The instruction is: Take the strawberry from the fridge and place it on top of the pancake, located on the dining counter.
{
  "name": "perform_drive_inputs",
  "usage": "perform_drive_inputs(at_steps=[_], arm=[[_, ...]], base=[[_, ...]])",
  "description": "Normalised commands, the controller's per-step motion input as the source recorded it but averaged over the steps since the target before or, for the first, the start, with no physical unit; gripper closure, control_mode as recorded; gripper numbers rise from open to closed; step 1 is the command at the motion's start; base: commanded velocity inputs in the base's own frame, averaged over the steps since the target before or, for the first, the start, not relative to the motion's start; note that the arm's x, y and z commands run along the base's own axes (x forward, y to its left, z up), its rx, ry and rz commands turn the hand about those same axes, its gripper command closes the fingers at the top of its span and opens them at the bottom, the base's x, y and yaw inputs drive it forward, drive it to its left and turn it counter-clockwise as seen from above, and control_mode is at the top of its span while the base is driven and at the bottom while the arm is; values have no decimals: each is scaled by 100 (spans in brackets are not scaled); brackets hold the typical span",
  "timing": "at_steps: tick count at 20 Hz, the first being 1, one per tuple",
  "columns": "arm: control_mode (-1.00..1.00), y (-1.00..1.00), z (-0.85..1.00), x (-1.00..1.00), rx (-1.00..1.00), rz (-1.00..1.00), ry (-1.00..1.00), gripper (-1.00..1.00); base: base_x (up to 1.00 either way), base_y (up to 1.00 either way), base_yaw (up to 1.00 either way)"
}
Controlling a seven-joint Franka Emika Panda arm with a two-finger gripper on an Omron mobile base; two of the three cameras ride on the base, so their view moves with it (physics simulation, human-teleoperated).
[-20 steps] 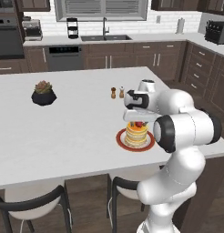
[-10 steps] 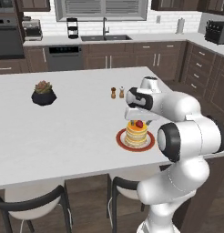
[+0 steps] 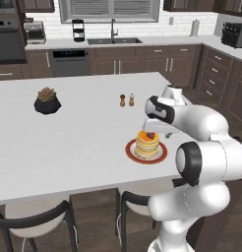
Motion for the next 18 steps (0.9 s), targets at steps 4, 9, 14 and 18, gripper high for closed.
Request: perform_drive_inputs(at_steps=[4,9,14,18], arm=[[-100,-24,0,-22,5,0,-5,-100],[-100,-34,0,-26,7,0,-5,-100],[-100,-25,0,-18,4,-2,-1,-100],[-100,-12,0,-7,0,-4,-1,-100]], base=[[0,0,0],[0,0,0],[0,0,0],[0,0,0]])
